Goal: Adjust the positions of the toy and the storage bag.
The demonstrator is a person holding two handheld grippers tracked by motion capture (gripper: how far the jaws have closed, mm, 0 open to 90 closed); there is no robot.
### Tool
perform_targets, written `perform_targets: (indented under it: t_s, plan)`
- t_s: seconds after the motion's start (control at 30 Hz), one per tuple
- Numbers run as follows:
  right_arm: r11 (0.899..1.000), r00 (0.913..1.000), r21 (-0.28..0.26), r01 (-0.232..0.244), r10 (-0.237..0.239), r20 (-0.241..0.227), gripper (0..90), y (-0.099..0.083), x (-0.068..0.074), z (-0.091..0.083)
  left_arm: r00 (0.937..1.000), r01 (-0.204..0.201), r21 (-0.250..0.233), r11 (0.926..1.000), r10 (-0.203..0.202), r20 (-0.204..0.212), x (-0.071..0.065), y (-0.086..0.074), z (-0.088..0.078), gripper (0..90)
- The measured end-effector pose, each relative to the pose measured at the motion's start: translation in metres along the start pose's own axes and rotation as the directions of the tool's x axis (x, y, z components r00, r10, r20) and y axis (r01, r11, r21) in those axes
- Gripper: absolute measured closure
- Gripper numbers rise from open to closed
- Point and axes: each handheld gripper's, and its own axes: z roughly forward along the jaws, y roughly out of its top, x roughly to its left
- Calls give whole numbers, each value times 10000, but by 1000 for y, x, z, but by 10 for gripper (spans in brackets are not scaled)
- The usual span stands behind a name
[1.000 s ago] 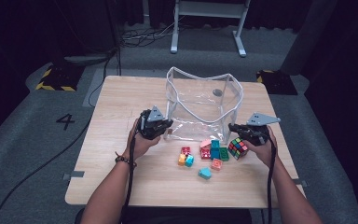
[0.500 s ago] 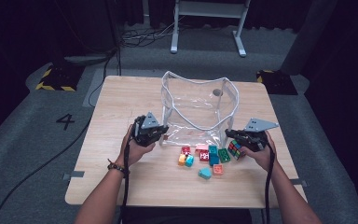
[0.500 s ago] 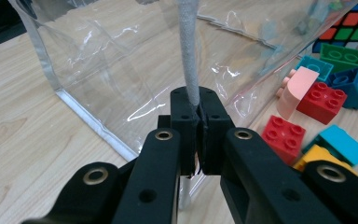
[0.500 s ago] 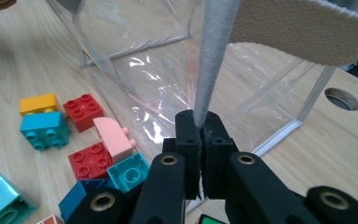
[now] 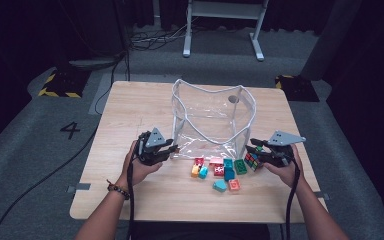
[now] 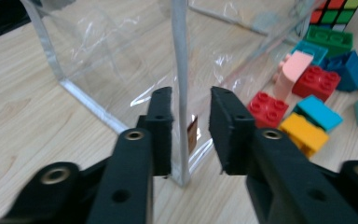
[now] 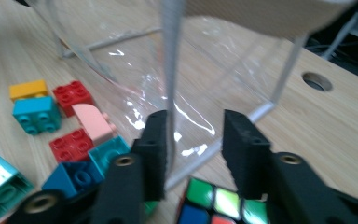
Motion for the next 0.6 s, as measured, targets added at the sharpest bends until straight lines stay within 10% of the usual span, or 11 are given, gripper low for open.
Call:
perform_targets:
  t_s: [0.27,0.6]
  plan:
    - [9975,9974,412,-578,559,456,307,-22,-13,-12,9969,793,705,9944,-792,-38,4,-20,-3,318]
    - [9918,9912,522,-1164,1127,701,198,-42,-14,-11,9965,816,1132,9902,-829,68,2,-43,-5,160]
